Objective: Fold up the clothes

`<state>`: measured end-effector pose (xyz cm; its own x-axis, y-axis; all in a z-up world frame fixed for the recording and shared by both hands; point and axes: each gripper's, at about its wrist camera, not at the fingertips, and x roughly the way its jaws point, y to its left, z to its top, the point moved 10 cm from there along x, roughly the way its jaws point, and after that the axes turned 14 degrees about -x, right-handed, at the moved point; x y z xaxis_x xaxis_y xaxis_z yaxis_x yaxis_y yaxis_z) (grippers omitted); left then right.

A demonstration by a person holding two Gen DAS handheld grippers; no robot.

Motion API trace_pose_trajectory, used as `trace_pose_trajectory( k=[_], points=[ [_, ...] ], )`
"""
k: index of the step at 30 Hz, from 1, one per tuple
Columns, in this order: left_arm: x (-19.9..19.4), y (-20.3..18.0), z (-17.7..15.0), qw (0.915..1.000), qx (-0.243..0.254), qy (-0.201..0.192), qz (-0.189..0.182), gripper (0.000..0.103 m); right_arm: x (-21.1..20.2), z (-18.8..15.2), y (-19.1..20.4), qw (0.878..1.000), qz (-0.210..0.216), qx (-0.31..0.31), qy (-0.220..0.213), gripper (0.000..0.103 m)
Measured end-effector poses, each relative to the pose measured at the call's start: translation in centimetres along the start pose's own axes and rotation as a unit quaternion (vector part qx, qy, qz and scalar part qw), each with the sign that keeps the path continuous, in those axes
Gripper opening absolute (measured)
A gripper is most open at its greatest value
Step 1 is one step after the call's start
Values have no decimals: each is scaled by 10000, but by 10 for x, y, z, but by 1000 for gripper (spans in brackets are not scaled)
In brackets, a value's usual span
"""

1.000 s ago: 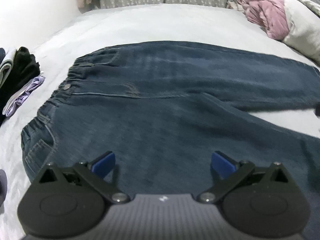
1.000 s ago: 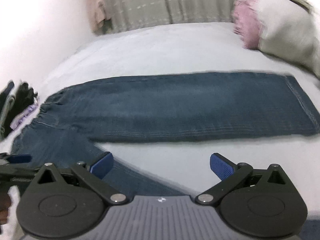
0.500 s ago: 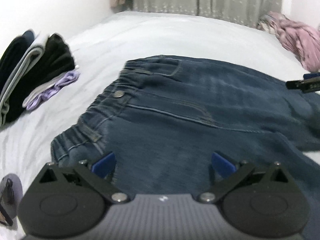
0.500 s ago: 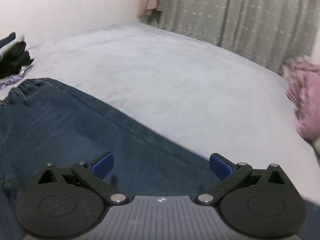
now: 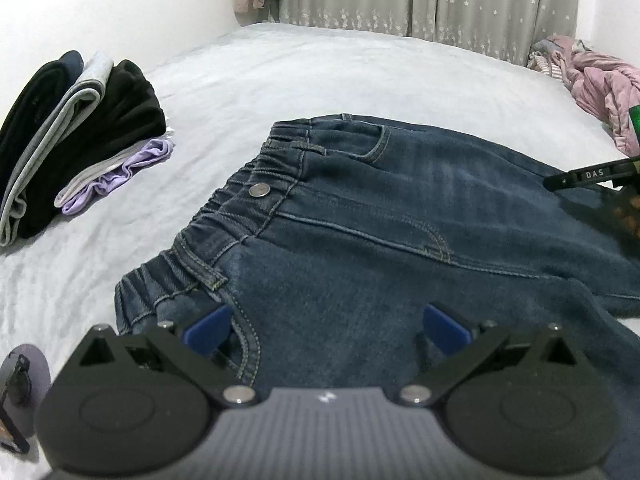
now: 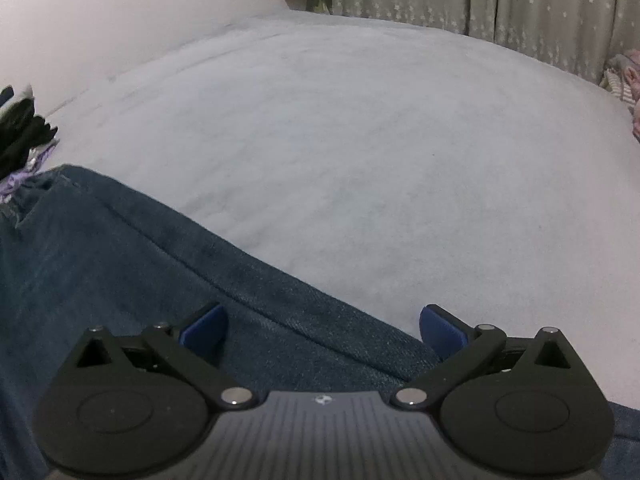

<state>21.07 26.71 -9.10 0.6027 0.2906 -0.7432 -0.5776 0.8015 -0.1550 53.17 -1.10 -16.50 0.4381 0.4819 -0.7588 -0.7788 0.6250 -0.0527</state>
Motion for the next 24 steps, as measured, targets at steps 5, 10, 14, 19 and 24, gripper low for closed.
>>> trace_pose_trajectory(
  k=[5,10,14,19,24],
  points=[
    [1,4,3,9995,-275,67,-134,103,-21,5,4,9995,214,-225,-48,21],
    [-3,5,7,9971,-613,140,-420,103,-62,3,18,9972,-63,-686,-301,11],
    [-9,2,11,9912,-979,263,-853,103,-119,-10,61,9858,-617,-1408,-672,10],
    [-17,0,16,9814,-1345,317,-1329,103,-171,-38,119,9680,-1084,-2089,-873,10],
    [-23,-2,20,9704,-1641,325,-1742,103,-205,-87,188,9618,-1279,-2269,-842,10]
  ],
)
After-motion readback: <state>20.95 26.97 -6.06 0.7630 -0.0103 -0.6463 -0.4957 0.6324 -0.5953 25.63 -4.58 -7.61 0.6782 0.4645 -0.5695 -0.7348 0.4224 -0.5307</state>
